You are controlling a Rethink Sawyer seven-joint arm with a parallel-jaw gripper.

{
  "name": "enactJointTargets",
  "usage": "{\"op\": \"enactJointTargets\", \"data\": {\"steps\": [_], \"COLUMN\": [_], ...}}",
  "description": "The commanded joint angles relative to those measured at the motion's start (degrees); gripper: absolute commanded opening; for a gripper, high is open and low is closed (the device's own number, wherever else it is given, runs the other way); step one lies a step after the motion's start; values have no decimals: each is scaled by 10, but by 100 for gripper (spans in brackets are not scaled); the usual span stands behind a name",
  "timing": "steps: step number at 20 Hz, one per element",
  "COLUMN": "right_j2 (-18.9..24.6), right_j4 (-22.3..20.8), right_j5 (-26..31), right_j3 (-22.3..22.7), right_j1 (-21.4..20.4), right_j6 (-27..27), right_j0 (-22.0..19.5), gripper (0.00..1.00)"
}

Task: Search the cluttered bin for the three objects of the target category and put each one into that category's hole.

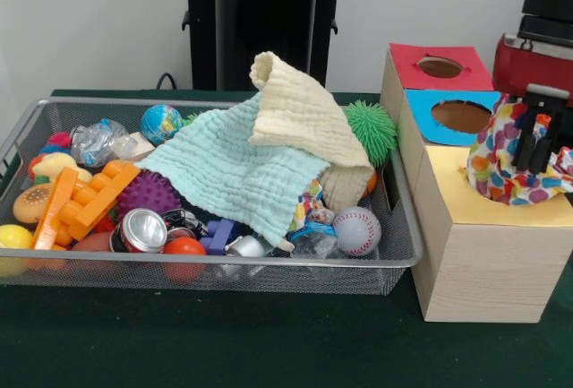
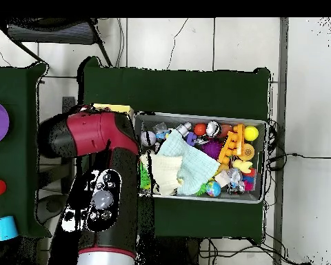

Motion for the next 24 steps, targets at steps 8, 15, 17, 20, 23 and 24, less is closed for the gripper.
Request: {"op": "enactJointTargets", "data": {"steps": [8, 15, 17, 20, 23, 24], "right_j2": [22, 53, 56, 59, 63, 65], "right_j4": [-23, -13, -12, -12, -12, -11], "right_j5": [83, 84, 86, 92, 96, 103], "right_j3": [-4, 17, 16, 14, 10, 7], "right_j1": [41, 67, 72, 75, 80, 81], "right_j6": [0, -14, -16, -20, -22, -25], "right_j0": [-27, -43, -46, -47, -48, -49], "gripper": [0, 0, 0, 0, 0, 0]}}
